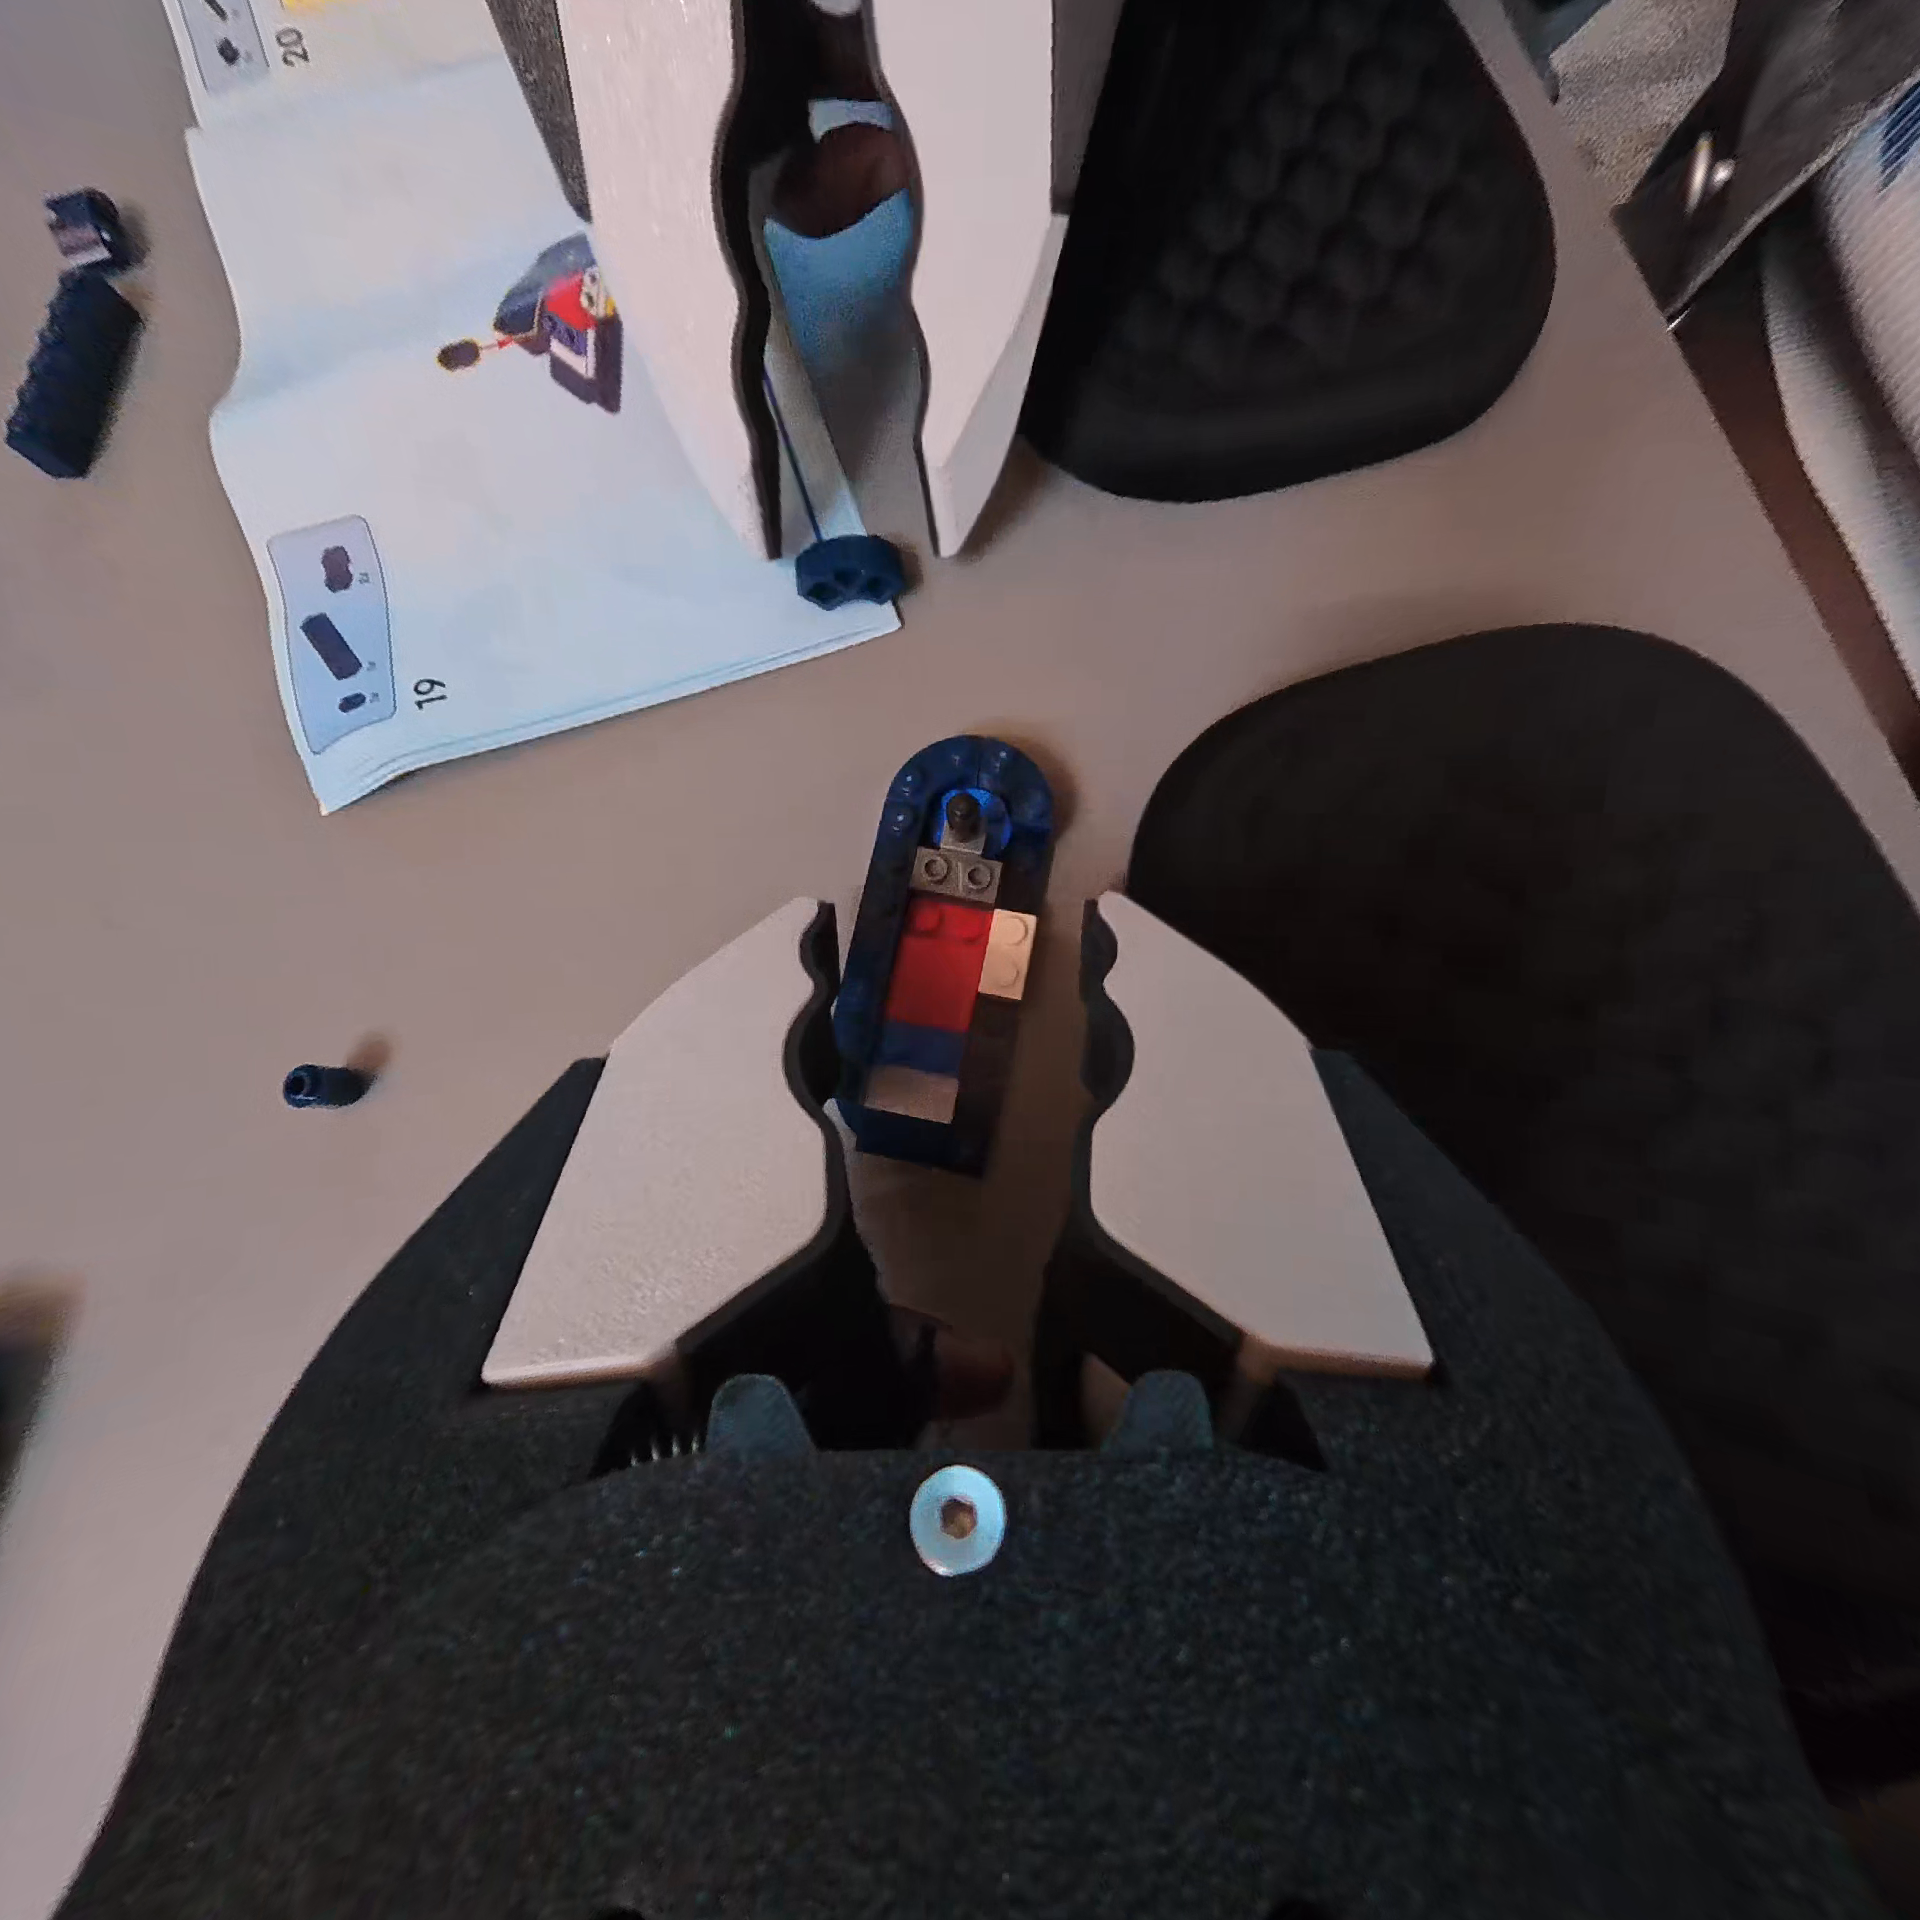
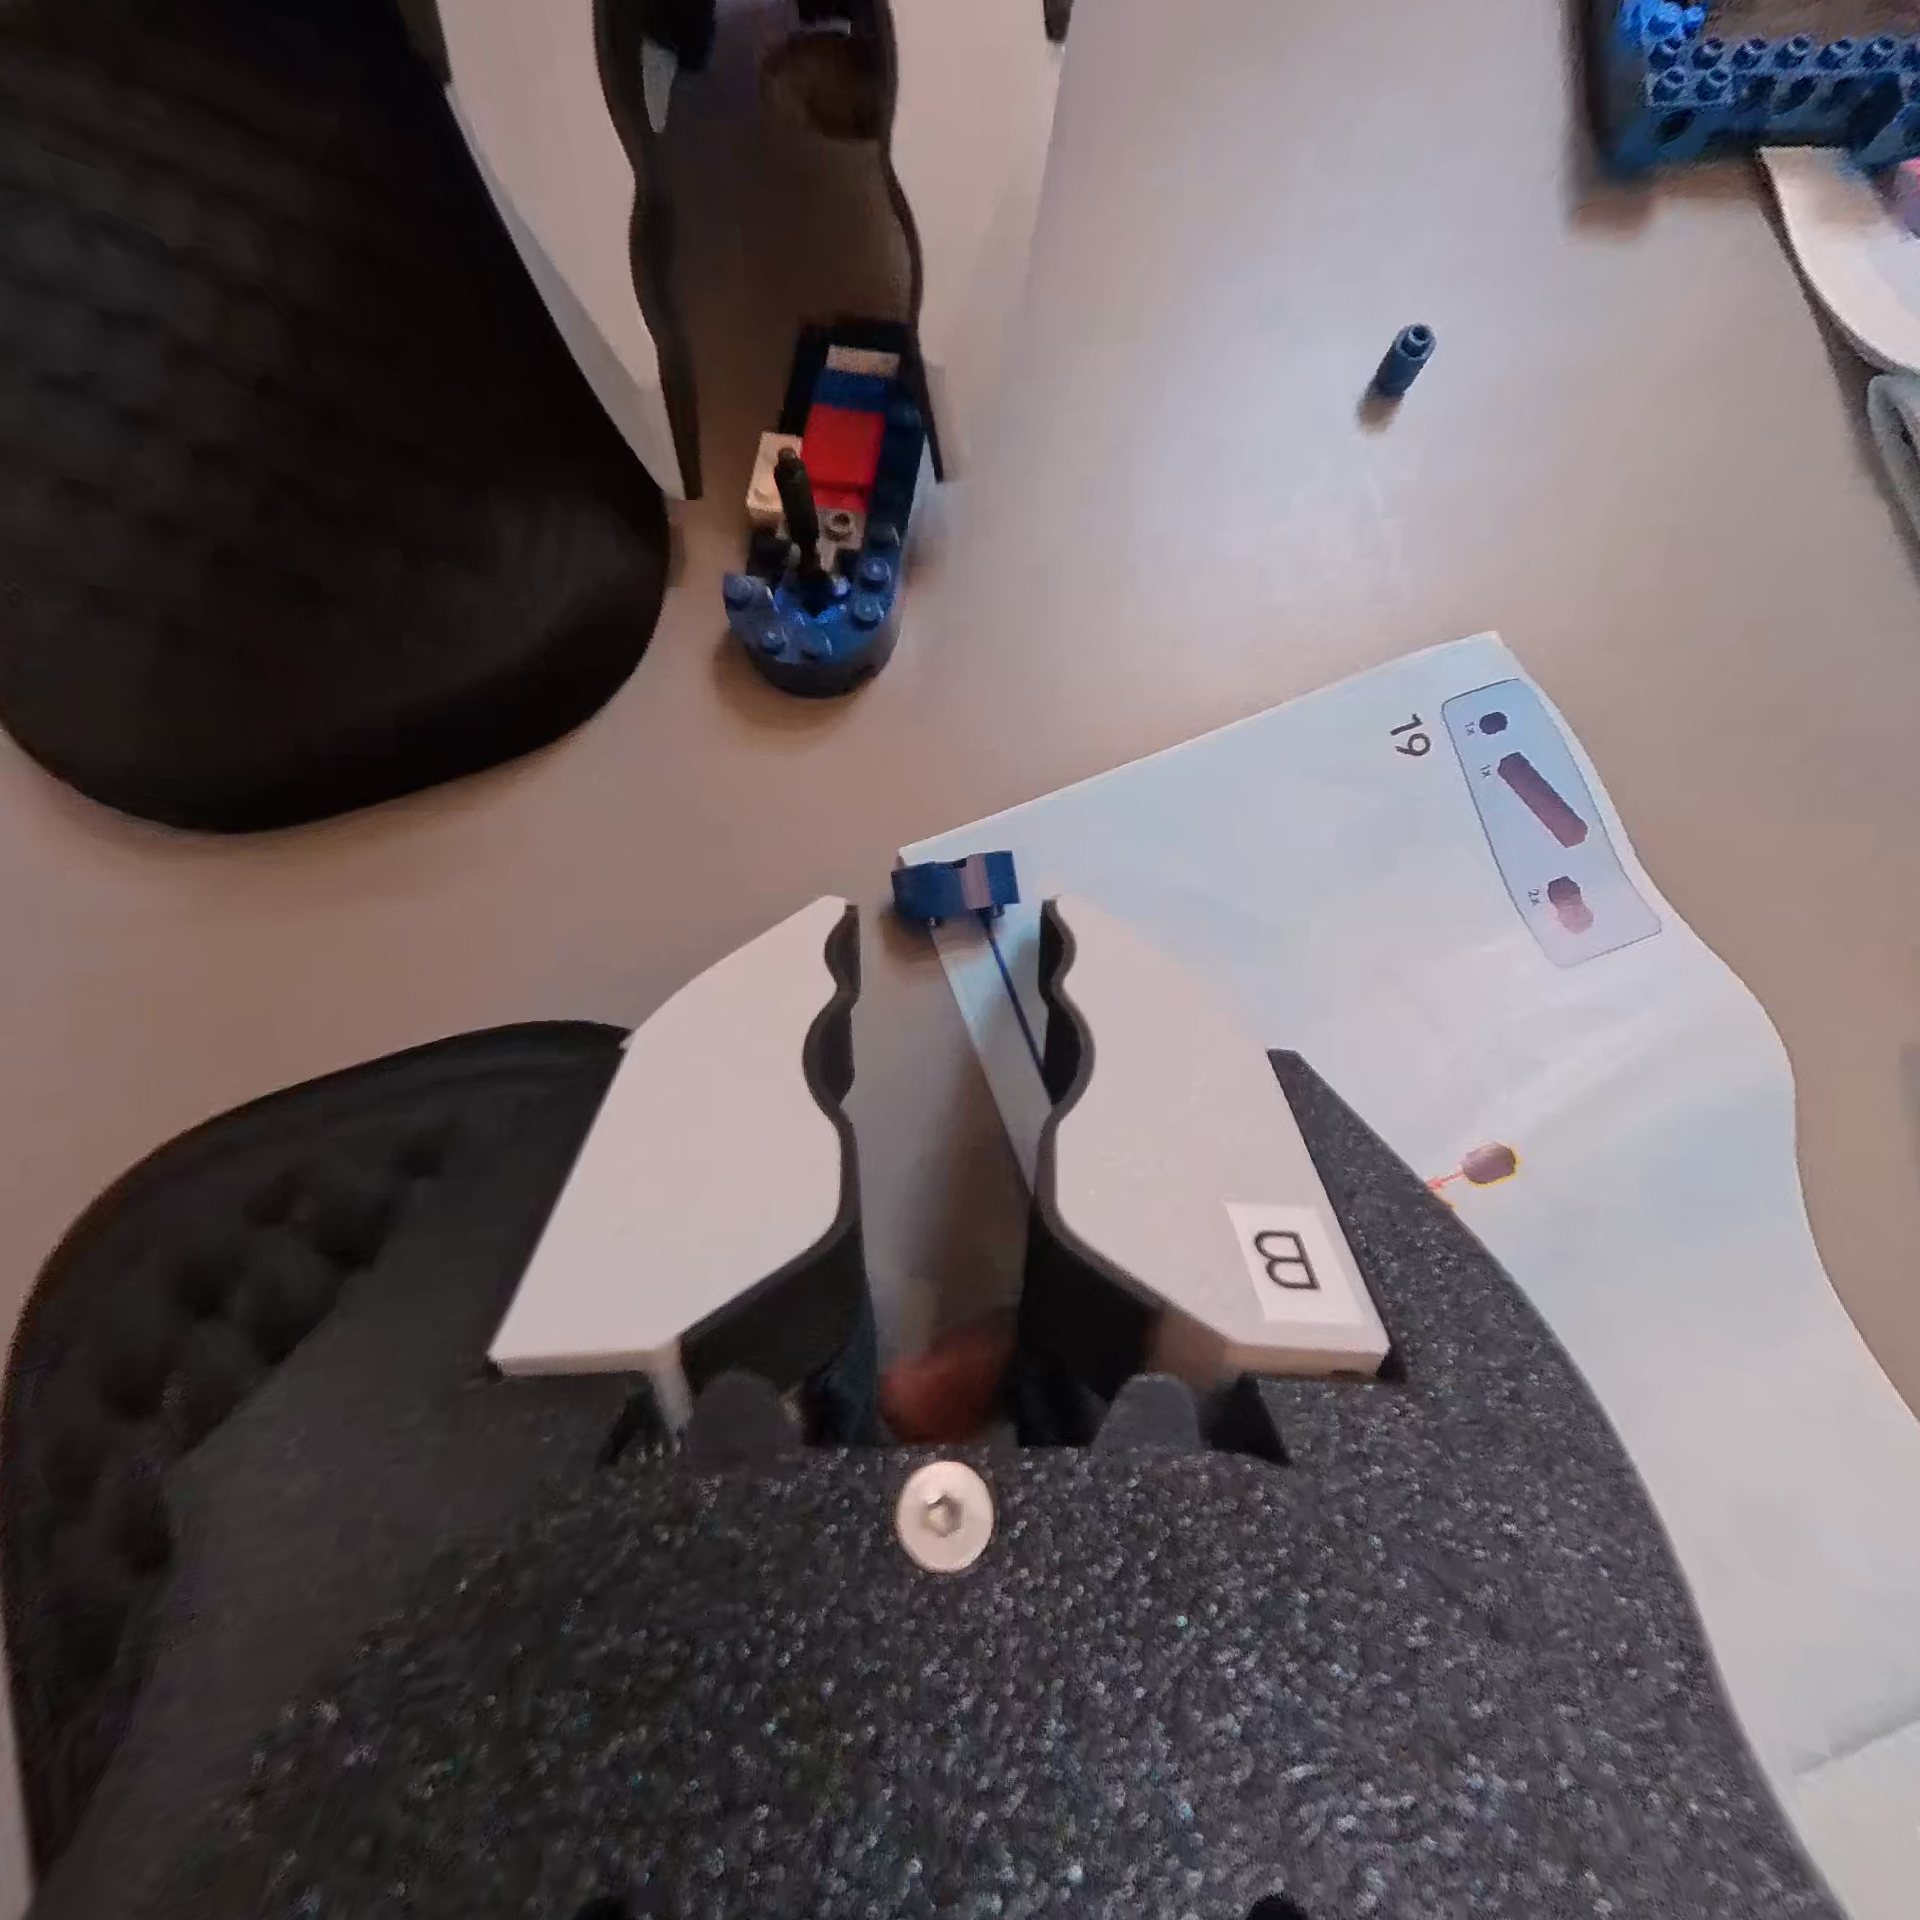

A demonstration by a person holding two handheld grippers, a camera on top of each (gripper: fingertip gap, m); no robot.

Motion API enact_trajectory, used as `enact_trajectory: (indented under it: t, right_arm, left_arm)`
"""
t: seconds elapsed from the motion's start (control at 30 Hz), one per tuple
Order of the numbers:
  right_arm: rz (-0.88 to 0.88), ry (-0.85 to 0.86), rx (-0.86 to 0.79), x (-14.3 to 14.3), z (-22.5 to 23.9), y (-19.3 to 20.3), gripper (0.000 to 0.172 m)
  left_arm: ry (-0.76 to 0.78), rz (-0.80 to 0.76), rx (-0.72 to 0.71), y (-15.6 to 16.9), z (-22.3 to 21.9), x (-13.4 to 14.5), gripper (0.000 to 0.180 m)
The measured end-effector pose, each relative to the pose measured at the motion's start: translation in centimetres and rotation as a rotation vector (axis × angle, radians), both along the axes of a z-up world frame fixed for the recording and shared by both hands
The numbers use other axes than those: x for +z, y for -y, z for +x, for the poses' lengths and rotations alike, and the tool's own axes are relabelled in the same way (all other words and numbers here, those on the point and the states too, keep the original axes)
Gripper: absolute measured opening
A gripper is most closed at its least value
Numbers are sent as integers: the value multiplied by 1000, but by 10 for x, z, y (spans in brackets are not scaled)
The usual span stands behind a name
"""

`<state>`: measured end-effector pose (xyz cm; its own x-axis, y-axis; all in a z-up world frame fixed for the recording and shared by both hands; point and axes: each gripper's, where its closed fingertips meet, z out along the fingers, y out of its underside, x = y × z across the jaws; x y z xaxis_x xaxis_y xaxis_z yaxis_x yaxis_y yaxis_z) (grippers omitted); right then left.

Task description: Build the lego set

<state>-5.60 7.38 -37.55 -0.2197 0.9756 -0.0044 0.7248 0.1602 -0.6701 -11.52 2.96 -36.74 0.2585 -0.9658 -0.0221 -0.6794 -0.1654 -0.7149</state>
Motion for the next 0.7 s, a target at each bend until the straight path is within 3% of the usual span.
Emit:
enact_trajectory:
  t: [0.1, 0.13, 0.23, 0.37, 0.5, 0.6, 0.7]
  right_arm:
    - [39, -4, 13, -4, -4, -2, 31]
    - [57, -13, 14, -4, -5, -3, 22]
    - [43, -35, 13, 0, -6, -4, 22]
    - [-198, -198, 6, 30, -10, 3, 22]
    - [-551, -388, 82, 79, -9, 21, 22]
    - [-681, -375, 151, 88, -8, 34, 22]
    - [-698, -349, 194, 91, -8, 43, 22]
  left_arm:
    - [-16, -1, 13, -3, 2, -8, 38]
    - [-26, -4, 21, -5, 3, -10, 39]
    - [-10, 0, 26, -6, 5, -6, 46]
    - [127, 182, 70, -21, 9, 30, 51]
    - [271, 483, -14, -12, 30, 78, 37]
    - [220, 580, -42, -8, 45, 82, 32]
    - [187, 576, -76, -3, 56, 75, 25]
